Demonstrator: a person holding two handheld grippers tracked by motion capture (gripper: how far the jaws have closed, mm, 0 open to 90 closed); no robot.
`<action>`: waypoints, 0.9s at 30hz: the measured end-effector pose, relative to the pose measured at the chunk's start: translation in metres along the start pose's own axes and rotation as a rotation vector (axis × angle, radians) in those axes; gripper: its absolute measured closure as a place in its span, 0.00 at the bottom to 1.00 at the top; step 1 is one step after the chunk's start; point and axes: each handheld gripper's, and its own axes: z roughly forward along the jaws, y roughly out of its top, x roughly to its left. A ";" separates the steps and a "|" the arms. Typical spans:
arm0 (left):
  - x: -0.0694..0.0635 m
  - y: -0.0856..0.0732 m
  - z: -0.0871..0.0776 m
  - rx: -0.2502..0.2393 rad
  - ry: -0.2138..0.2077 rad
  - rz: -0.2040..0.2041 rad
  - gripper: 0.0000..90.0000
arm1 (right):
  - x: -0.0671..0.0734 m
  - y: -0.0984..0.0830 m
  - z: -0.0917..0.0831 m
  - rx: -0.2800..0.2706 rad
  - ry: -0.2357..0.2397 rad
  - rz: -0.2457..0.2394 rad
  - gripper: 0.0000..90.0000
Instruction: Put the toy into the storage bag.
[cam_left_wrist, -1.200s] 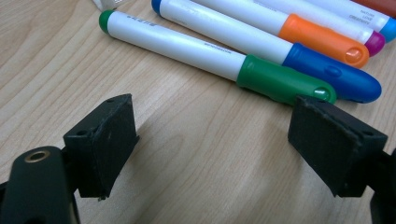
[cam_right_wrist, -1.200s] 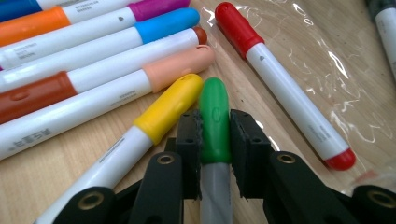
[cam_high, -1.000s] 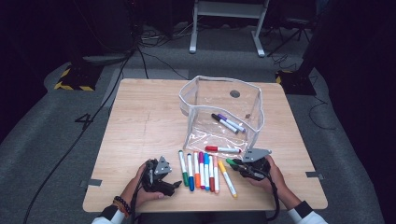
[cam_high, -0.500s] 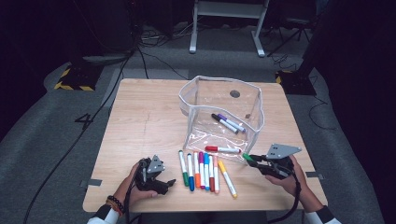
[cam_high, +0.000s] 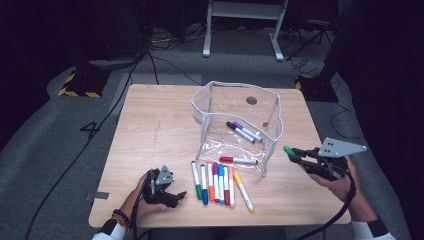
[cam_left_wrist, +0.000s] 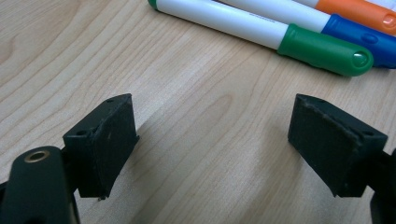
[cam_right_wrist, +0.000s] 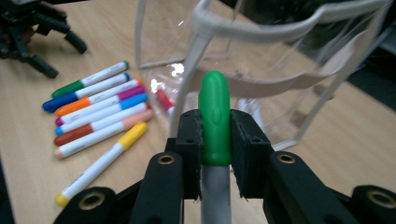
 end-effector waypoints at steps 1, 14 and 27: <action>0.000 0.000 0.000 0.000 0.000 0.000 0.17 | -0.003 0.004 -0.003 -0.009 -0.006 -0.001 0.83; 0.000 0.000 0.000 0.000 -0.001 0.000 0.17 | -0.028 0.110 0.006 -0.090 -0.005 -0.063 0.83; 0.000 0.000 0.000 0.000 -0.001 0.000 0.17 | -0.024 0.172 0.086 0.018 0.060 -0.090 0.83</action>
